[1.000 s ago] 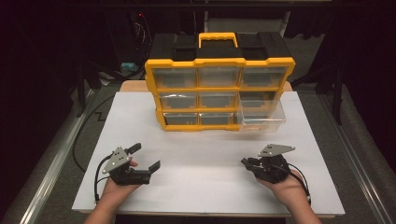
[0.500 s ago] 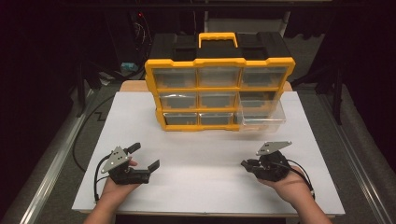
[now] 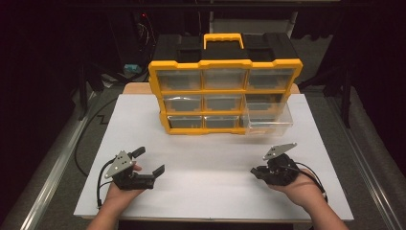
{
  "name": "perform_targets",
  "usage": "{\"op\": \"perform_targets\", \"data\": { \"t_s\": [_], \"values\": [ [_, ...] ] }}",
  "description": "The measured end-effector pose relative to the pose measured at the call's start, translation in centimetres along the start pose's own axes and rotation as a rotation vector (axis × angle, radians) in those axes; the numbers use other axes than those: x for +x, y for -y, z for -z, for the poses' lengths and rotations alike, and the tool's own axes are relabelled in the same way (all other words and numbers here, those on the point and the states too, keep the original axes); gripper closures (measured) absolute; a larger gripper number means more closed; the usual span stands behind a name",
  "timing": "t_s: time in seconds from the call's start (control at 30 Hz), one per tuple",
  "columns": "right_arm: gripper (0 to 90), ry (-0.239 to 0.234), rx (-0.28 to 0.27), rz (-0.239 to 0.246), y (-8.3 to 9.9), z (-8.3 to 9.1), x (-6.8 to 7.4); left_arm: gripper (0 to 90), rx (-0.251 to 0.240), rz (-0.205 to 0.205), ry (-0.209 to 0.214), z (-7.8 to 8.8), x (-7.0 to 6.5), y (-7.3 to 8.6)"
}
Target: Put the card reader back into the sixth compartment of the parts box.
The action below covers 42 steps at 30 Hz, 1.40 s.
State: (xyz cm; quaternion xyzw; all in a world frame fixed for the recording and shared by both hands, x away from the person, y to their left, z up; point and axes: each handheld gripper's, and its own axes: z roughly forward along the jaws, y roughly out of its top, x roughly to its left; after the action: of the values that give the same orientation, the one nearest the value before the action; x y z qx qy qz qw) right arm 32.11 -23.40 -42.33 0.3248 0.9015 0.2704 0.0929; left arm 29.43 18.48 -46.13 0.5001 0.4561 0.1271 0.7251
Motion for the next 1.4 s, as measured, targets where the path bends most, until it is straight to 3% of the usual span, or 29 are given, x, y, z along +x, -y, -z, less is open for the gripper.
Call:
{"op": "perform_targets", "data": {
  "t_s": [0.47,1.03,1.4],
  "values": [
    [74.2,-0.025,0.059,0.044,-0.6,0.7,0.1,0.2,0.001,-0.001,0.001,0.0,0.0,0.0],
    [74.2,-0.042,0.092,0.084,-1.5,2.0,0.0,0.2,0.017,-0.021,0.008,0.0,-0.2,0.3],
    [74.2,-0.061,0.113,0.087,-2.2,3.3,-0.4,0.2,0.020,-0.022,0.009,0.1,-0.2,0.3]
  ]
}}
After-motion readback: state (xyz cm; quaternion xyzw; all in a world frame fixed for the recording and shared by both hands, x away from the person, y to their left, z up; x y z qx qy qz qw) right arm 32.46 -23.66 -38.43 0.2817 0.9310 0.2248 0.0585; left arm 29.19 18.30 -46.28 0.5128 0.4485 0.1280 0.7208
